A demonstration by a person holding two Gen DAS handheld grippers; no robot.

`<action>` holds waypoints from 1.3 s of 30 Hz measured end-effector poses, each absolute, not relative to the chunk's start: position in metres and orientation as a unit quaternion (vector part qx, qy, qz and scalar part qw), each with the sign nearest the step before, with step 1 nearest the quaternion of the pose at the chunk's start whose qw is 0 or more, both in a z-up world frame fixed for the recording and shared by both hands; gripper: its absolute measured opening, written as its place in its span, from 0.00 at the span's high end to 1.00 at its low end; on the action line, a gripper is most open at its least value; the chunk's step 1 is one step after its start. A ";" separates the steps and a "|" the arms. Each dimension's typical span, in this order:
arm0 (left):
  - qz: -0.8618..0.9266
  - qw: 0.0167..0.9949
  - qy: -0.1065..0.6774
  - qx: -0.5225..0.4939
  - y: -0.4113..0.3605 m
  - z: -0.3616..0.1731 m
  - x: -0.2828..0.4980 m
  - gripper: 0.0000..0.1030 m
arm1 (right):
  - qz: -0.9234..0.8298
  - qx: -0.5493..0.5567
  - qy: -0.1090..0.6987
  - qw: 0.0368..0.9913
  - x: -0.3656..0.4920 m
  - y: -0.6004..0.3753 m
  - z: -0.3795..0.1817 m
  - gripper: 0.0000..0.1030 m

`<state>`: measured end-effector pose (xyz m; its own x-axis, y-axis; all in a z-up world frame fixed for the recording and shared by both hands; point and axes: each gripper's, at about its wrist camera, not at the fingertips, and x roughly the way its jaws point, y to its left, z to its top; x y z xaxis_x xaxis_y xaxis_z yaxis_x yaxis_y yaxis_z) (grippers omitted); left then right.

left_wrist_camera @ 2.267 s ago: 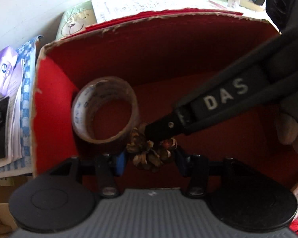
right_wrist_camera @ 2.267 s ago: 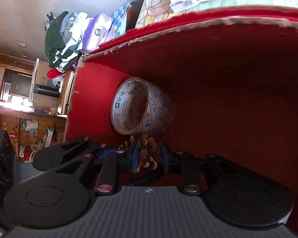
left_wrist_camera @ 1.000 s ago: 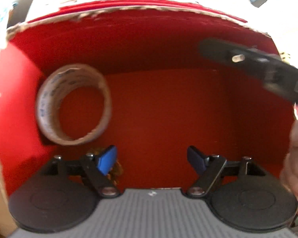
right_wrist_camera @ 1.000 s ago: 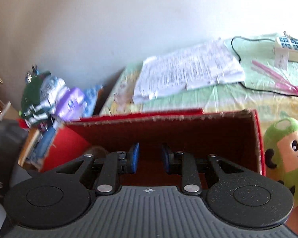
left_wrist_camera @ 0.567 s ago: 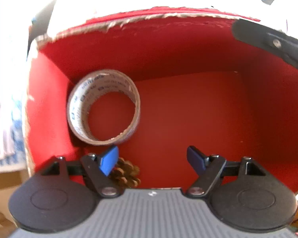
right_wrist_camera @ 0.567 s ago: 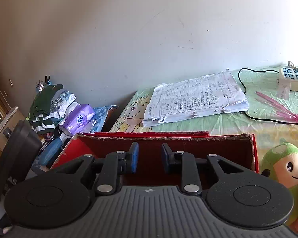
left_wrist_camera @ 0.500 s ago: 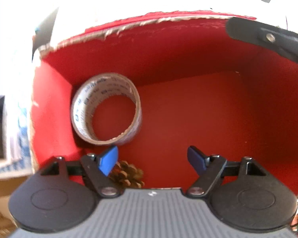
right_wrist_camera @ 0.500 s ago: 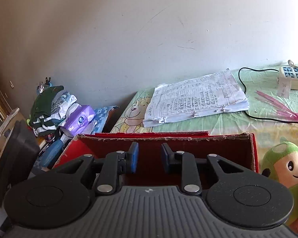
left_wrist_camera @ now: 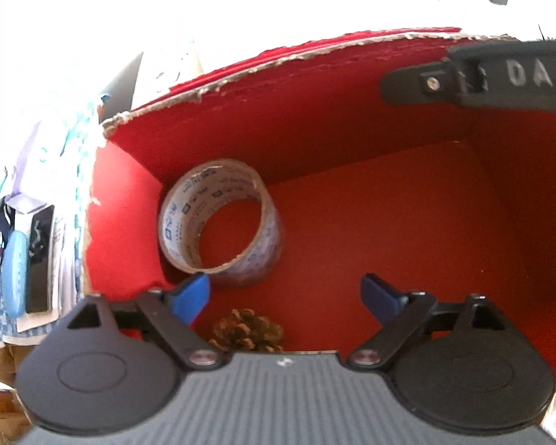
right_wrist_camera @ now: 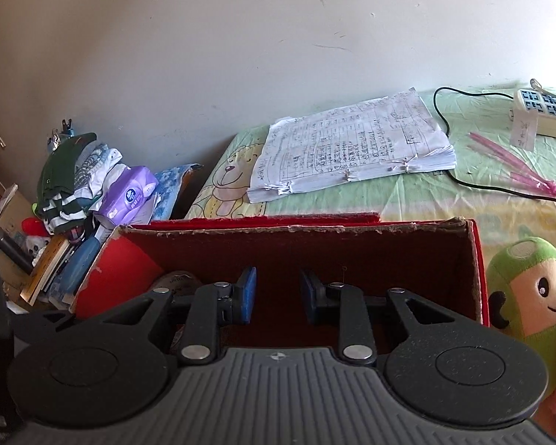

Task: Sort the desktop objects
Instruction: 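Withdraw the open right gripper up out of the red box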

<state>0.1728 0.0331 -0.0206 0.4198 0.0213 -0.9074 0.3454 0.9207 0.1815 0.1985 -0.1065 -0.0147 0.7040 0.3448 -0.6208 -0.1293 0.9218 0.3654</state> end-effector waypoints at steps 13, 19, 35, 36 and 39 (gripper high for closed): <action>-0.061 0.867 0.469 0.154 0.048 -0.014 0.171 0.04 | 0.122 0.145 0.345 0.919 0.194 -0.109 -0.011 0.72; -0.051 0.866 0.475 0.151 0.053 -0.012 0.180 0.04 | 0.136 0.144 0.344 0.918 0.194 -0.108 -0.011 0.69; 0.037 0.859 0.481 0.173 0.022 -0.031 0.177 0.03 | 0.155 0.172 0.416 0.879 0.209 -0.112 -0.026 0.59; 0.037 0.858 0.482 0.175 0.022 -0.031 0.178 0.03 | 0.154 0.175 0.424 0.875 0.211 -0.112 -0.028 0.59; 0.038 0.855 0.484 0.181 0.022 -0.034 0.178 0.03 | 0.148 0.182 0.445 0.864 0.214 -0.114 -0.033 0.58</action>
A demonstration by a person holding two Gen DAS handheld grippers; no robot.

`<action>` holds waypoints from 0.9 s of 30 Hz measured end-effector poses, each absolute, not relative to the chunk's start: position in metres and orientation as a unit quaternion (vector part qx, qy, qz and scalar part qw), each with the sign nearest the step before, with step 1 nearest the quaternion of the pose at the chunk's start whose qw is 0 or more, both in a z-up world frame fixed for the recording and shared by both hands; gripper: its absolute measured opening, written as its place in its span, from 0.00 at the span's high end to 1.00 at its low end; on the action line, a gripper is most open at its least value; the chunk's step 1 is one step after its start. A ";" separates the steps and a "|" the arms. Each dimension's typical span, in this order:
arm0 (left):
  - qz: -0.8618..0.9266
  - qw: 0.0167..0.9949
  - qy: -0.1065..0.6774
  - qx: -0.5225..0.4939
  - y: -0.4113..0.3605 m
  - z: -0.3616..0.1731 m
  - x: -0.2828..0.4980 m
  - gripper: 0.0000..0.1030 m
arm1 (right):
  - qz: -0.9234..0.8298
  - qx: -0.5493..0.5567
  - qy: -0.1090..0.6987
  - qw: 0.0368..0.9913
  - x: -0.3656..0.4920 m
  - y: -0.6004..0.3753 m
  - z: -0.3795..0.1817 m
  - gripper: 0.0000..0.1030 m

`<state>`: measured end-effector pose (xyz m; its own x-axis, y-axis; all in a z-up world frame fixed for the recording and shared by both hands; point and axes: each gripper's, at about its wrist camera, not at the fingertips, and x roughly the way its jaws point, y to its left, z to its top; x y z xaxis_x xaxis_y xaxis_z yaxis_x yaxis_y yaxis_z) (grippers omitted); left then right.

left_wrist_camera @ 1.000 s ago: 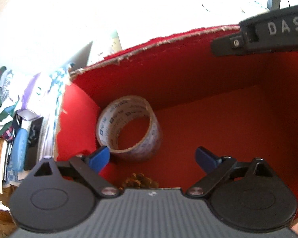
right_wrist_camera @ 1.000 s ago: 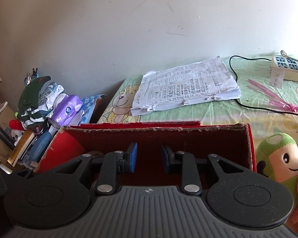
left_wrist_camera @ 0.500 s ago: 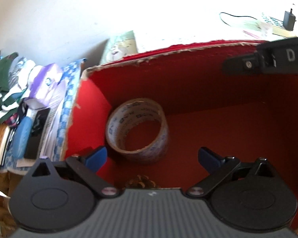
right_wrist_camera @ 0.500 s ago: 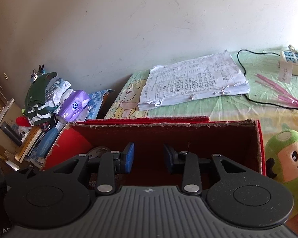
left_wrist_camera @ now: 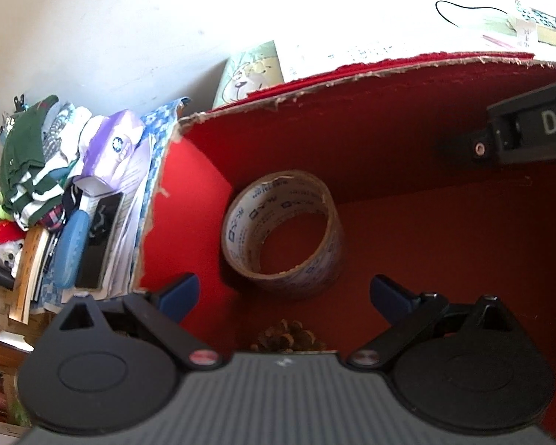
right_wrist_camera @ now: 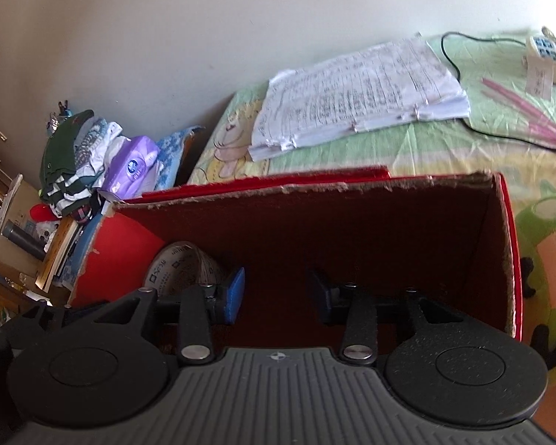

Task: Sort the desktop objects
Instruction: 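Withdraw the open right gripper up out of the red box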

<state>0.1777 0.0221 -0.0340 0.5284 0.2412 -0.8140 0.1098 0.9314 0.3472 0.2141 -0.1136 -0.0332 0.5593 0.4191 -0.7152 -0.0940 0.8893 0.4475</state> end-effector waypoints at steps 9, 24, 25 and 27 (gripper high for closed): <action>0.048 0.846 0.483 0.219 0.012 -0.030 0.169 0.04 | 0.154 0.191 0.453 0.857 0.216 -0.116 -0.034 0.53; 0.152 0.823 0.373 0.400 -0.027 -0.054 0.152 0.01 | 0.164 0.206 0.435 0.861 0.214 -0.122 -0.033 0.49; 0.146 0.829 0.380 0.383 -0.023 -0.050 0.154 0.00 | 0.163 0.207 0.433 0.862 0.214 -0.123 -0.033 0.49; 0.137 0.842 0.378 0.359 -0.019 -0.046 0.153 0.00 | 0.164 0.215 0.430 0.862 0.214 -0.125 -0.033 0.48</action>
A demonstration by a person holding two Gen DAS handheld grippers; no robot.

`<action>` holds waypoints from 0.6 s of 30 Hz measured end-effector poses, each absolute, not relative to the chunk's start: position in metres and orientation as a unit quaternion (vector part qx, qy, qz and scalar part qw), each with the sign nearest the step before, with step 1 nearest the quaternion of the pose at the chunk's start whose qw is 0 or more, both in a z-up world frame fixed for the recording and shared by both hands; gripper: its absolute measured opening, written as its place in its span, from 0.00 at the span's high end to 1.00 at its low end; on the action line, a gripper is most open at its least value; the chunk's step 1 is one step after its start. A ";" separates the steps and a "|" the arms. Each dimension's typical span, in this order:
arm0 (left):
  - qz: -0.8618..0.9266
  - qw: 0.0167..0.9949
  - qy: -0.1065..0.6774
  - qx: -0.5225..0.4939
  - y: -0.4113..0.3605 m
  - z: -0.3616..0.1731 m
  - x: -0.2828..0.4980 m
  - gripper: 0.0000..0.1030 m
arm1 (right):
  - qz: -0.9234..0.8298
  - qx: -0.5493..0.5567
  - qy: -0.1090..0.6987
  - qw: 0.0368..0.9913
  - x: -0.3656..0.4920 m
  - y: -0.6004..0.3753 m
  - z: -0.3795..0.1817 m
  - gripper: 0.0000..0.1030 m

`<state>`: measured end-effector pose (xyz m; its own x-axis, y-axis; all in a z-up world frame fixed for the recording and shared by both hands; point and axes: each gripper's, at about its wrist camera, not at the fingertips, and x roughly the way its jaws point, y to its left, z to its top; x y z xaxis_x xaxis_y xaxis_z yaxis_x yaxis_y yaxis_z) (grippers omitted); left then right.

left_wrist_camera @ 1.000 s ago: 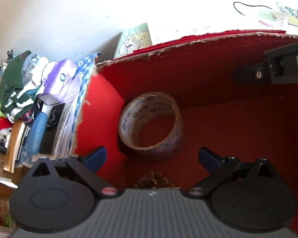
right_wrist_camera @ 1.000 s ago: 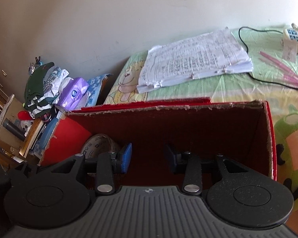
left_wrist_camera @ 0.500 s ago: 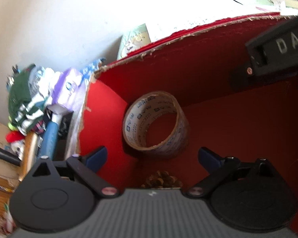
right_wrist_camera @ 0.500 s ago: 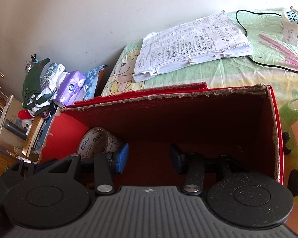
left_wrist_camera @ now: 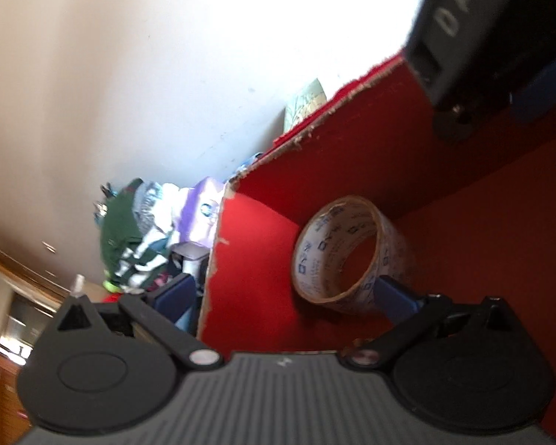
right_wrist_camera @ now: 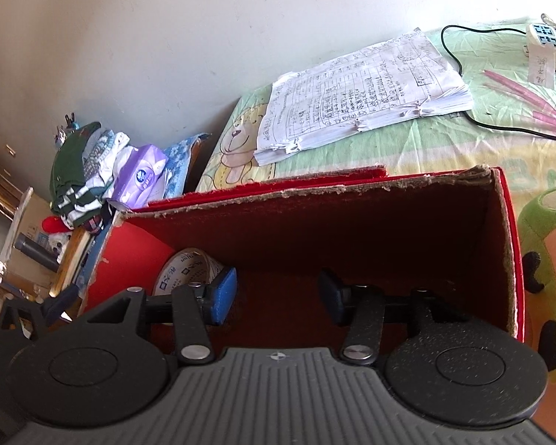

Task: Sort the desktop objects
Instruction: 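Withdraw the open right gripper up out of the red box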

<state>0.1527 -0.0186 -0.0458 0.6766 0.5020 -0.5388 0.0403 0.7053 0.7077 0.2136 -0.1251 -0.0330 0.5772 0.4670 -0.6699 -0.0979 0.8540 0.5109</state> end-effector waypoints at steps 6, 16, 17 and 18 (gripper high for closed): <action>0.121 0.886 0.370 0.252 -0.001 -0.025 0.145 0.00 | 0.171 0.226 0.420 0.862 0.212 -0.128 -0.032 0.48; 0.096 0.929 0.343 0.102 0.016 0.025 0.107 0.00 | 0.193 0.242 0.370 0.876 0.201 -0.137 -0.021 0.48; 0.100 0.931 0.337 0.096 0.019 0.029 0.103 0.00 | 0.196 0.247 0.362 0.877 0.199 -0.139 -0.019 0.49; 0.105 0.934 0.330 0.093 0.020 0.033 0.098 0.00 | 0.196 0.251 0.351 0.880 0.196 -0.142 -0.017 0.49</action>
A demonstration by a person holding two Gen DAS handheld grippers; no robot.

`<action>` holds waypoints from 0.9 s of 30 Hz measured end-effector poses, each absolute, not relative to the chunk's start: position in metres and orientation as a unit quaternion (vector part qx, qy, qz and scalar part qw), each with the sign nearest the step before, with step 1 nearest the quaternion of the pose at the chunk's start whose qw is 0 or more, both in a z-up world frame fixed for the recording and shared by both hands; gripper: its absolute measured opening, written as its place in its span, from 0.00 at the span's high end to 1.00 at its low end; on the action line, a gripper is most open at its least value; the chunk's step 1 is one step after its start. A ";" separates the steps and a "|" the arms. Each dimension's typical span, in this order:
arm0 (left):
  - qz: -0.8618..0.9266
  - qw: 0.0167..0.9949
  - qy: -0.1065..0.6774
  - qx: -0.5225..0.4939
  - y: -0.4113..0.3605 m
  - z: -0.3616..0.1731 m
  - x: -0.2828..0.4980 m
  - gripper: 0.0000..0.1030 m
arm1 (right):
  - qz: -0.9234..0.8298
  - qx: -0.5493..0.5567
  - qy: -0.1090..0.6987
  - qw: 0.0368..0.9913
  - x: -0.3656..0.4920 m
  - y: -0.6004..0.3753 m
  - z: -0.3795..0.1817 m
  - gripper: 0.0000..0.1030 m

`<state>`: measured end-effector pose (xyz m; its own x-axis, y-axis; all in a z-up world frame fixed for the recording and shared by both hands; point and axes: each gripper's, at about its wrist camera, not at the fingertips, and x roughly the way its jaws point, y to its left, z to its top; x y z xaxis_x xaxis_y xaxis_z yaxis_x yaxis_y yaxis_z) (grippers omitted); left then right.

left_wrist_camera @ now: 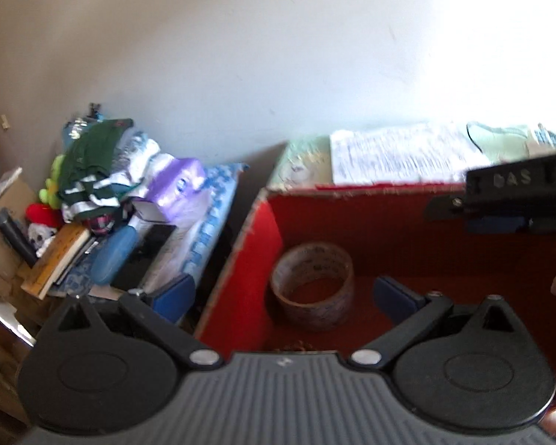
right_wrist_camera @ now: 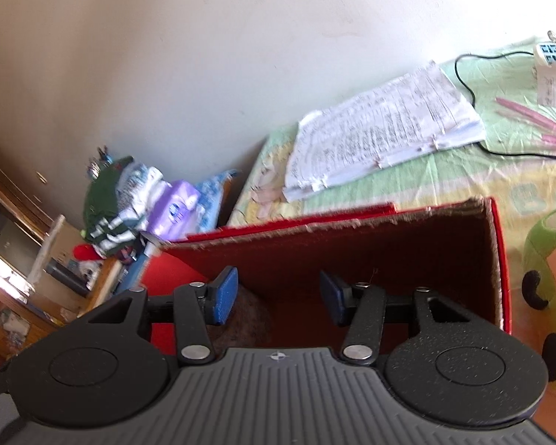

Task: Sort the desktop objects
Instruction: 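Withdraw the open right gripper up out of the red box, then reach the right gripper to the red printed snack box and grasp it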

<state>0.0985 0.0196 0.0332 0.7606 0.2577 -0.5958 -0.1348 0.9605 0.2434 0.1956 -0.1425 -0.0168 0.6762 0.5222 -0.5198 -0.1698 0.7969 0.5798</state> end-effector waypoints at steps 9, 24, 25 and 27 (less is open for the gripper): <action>0.099 0.932 0.347 0.033 0.033 0.043 0.075 0.00 | 0.243 0.248 0.282 0.894 0.138 -0.156 0.025 0.50; -0.026 0.930 0.356 -0.091 0.054 0.035 -0.004 0.01 | 0.230 0.191 0.256 0.919 0.036 -0.207 0.025 0.53; -0.035 0.926 0.363 -0.099 0.054 0.032 -0.009 0.01 | 0.225 0.198 0.261 0.918 0.034 -0.212 0.022 0.54; -0.063 0.914 0.385 -0.112 0.049 0.027 -0.017 0.01 | 0.224 0.218 0.279 0.908 0.030 -0.218 0.017 0.56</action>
<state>-0.0169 0.0491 0.0269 0.6959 -0.2009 -0.6894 0.0282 0.9670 -0.2534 0.0299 -0.2175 0.0168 0.7447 0.5274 -0.4090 -0.2845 0.8052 0.5203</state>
